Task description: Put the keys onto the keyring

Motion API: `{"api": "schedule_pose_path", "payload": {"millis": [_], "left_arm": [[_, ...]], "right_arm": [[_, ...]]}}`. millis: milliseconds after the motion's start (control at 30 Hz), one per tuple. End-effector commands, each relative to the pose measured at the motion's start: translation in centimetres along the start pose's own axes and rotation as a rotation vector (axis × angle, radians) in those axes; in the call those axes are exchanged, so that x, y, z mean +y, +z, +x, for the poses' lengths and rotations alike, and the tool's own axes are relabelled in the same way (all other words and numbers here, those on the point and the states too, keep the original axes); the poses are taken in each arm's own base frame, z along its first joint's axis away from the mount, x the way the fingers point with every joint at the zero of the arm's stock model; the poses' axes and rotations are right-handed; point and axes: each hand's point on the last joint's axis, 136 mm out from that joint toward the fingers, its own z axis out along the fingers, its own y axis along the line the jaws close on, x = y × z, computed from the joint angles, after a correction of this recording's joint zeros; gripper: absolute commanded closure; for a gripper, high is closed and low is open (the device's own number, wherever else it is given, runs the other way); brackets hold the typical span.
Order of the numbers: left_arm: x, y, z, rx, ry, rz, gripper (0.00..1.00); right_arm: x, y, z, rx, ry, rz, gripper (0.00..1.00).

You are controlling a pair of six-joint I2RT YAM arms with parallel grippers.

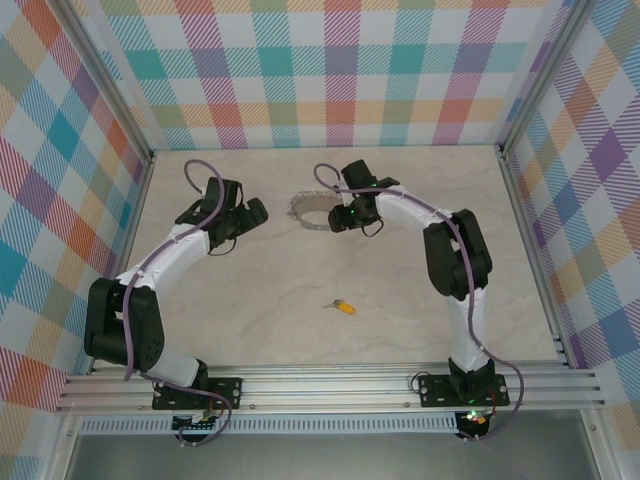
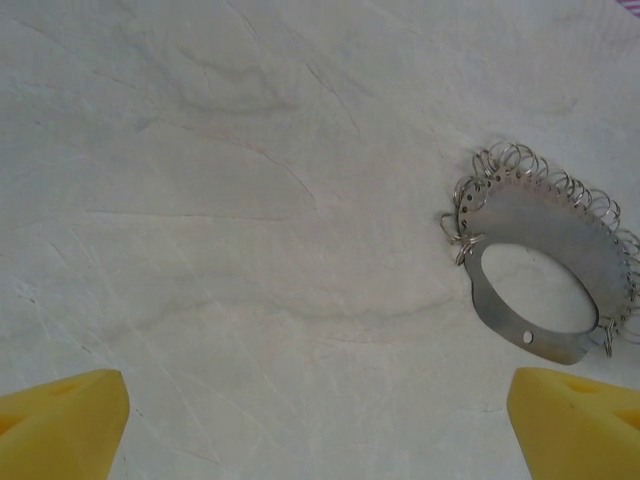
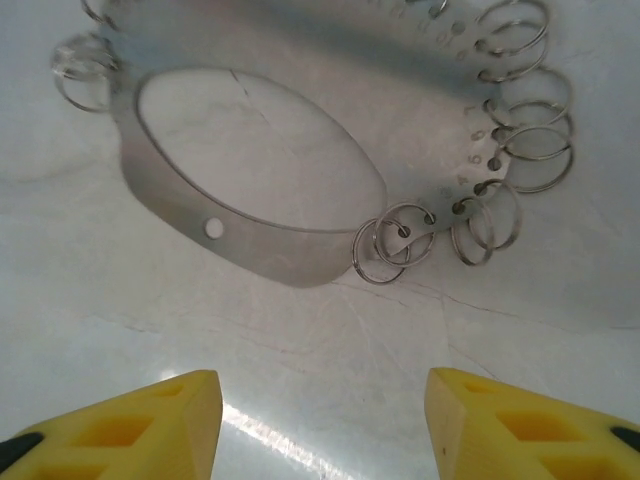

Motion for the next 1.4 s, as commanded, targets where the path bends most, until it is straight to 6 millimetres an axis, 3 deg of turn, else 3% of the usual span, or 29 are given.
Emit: {"api": "schedule_pose_path", "payload": {"millis": [0,267,733,1367], "left_arm": [[0.8,-0.1,-0.7,-0.003,-0.017,-0.043,0.03],[1.5,0.7,-0.9,0.015,-0.034,-0.045,0.03],[1.4,1.0,-1.7,0.012,-0.057,-0.03,0.03],[1.6,1.4,-1.8,0.015,-0.071,-0.027,0.03]], "right_arm": [[-0.8,0.2,-0.2,0.024,-0.058,0.084,0.49],[-1.1,1.6,-1.2,0.025,-0.089,0.136,0.61],[-1.0,3.1,-3.0,0.031,-0.125,0.147,0.65],[-2.0,4.7,-2.3,0.059,-0.188,0.213,0.7]]}}
